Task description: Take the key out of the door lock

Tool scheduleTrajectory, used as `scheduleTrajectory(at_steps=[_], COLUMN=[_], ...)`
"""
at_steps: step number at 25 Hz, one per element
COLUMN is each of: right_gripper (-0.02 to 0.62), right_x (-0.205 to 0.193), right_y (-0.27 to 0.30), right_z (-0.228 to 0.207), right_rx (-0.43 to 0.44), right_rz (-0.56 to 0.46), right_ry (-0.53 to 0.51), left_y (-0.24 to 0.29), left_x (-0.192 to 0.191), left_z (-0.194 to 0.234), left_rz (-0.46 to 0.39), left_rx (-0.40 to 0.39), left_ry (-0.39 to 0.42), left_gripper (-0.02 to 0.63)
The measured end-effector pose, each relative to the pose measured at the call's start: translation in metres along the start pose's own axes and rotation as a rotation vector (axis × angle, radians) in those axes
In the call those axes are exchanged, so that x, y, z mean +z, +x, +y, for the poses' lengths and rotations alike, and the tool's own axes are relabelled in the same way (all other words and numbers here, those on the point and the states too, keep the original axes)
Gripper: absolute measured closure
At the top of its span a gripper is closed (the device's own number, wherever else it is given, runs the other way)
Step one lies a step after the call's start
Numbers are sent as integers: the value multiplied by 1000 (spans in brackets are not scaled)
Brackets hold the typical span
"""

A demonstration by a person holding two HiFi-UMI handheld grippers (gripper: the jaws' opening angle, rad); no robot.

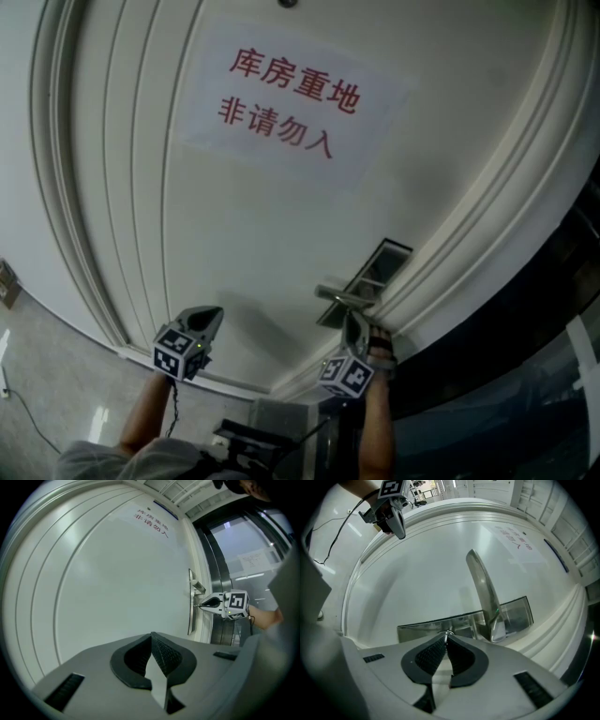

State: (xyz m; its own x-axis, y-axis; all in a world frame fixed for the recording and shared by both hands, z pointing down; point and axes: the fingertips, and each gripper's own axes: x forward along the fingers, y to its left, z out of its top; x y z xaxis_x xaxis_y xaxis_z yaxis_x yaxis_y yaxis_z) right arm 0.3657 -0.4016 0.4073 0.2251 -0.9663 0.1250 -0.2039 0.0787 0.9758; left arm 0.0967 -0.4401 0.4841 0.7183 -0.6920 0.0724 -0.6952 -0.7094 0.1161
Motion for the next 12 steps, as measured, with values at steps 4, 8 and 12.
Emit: scheduleTrajectory(at_steps=[4, 8, 12], right_gripper=[568, 567, 568], right_x=[-1, 1, -1], right_y=[0, -1, 0], right_z=[1, 0, 0], right_rx=[6, 4, -1], right_rz=[13, 11, 23], right_ry=[-26, -41, -89], left_y=[0, 0, 0], left_x=[-1, -1, -1], left_z=[0, 1, 4], left_rz=[3, 2, 3], left_rx=[-5, -7, -10], left_ry=[1, 2, 3], left_gripper=[614, 614, 614])
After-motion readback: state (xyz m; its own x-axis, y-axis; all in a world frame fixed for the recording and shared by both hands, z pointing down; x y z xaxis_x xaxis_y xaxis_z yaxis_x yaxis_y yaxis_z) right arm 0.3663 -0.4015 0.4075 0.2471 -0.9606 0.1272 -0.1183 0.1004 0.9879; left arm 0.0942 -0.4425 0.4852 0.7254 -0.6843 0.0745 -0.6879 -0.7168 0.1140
